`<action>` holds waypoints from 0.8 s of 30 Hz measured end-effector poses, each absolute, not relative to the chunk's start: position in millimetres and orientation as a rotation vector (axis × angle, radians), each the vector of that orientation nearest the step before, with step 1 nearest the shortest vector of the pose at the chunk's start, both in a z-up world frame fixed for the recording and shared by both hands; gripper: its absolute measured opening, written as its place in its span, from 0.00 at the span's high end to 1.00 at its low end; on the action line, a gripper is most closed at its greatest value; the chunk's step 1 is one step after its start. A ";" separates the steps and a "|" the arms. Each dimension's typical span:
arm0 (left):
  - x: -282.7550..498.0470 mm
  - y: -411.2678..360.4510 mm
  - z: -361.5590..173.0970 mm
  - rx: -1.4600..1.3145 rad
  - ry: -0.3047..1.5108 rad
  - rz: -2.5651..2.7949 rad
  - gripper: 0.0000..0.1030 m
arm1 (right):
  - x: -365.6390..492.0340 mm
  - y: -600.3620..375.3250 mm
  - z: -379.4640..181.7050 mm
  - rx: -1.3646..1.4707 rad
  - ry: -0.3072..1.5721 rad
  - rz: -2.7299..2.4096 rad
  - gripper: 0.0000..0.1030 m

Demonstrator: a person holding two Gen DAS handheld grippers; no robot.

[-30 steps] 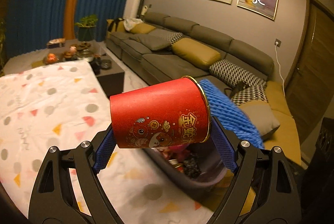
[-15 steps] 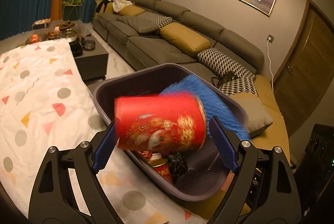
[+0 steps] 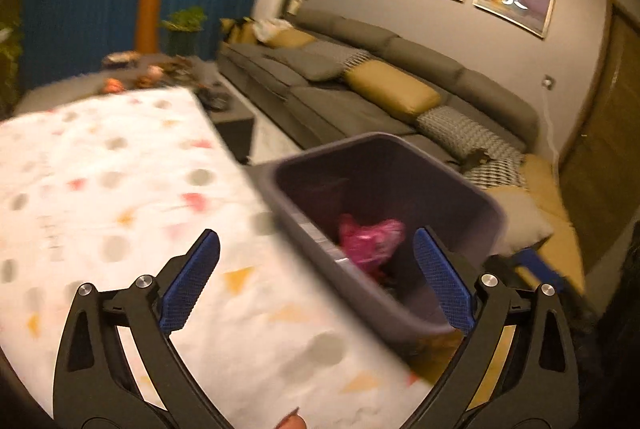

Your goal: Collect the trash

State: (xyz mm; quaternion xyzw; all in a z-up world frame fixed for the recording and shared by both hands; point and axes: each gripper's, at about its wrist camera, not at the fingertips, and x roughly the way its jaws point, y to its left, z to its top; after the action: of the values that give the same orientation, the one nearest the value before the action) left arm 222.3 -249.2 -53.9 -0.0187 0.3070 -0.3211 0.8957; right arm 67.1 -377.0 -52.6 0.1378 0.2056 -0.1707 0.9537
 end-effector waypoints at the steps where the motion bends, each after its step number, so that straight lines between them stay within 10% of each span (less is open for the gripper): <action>1: 217.3 -240.3 -52.1 -0.028 0.625 -0.636 0.06 | 65.1 -372.4 -50.8 0.269 0.417 -0.348 0.09; 24: 77.5 -39.0 -20.7 -0.049 0.476 -0.183 0.06 | -8.2 -236.5 -14.1 0.108 0.364 -0.284 0.05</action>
State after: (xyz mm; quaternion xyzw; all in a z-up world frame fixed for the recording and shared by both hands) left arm 77.5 -39.0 -20.7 -0.0245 0.2352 -0.0905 0.9674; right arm -8.2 -236.5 -14.1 0.0533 0.1804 -0.1408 0.9720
